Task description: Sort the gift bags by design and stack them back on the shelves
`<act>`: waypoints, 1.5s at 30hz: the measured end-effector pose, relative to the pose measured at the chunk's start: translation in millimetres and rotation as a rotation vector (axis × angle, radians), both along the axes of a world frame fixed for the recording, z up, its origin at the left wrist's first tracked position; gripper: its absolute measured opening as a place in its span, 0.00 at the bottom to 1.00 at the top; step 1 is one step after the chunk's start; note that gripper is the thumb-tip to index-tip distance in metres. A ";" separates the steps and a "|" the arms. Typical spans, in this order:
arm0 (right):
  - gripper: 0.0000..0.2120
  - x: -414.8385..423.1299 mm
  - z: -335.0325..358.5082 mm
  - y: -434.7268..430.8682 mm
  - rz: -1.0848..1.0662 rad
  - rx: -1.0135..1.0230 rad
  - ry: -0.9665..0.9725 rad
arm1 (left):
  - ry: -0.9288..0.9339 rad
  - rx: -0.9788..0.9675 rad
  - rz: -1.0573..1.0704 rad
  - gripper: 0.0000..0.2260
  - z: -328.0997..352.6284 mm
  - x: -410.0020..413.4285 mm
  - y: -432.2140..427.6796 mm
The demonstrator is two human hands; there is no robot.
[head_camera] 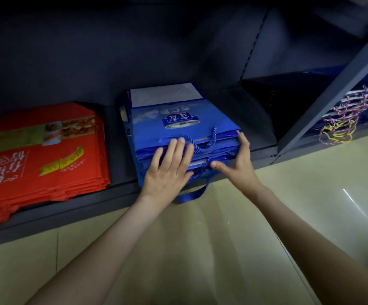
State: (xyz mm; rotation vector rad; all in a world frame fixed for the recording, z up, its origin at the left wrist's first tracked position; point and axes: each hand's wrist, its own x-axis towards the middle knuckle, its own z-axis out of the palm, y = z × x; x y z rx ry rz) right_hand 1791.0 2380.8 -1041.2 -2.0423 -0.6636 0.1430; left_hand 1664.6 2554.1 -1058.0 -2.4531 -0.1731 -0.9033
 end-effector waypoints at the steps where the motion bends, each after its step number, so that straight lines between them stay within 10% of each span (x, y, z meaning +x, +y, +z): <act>1: 0.53 -3.6 -9.8 -3.4 -0.017 -0.067 -0.114 | 0.034 0.014 -0.040 0.42 -8.4 -6.1 -2.1; 4: 0.54 -14.3 -36.5 -13.4 -0.096 -0.257 -0.345 | 0.191 0.115 -0.054 0.55 -39.6 -23.8 4.8; 11: 0.54 -33.9 -62.2 -12.5 -0.182 -0.396 -0.554 | 0.133 0.446 0.027 0.41 -37.5 -20.4 29.0; 19: 0.39 -61.5 -54.8 5.7 0.269 -0.312 -1.094 | 0.095 0.137 -0.092 0.33 32.4 -8.8 35.0; 27: 0.29 -48.3 -25.6 33.0 0.395 -0.412 -0.977 | 0.193 0.075 -0.055 0.54 99.5 3.9 52.2; 45: 0.22 25.9 25.4 17.0 -0.037 -0.204 -1.151 | 0.427 0.235 -0.349 0.10 119.1 2.0 67.5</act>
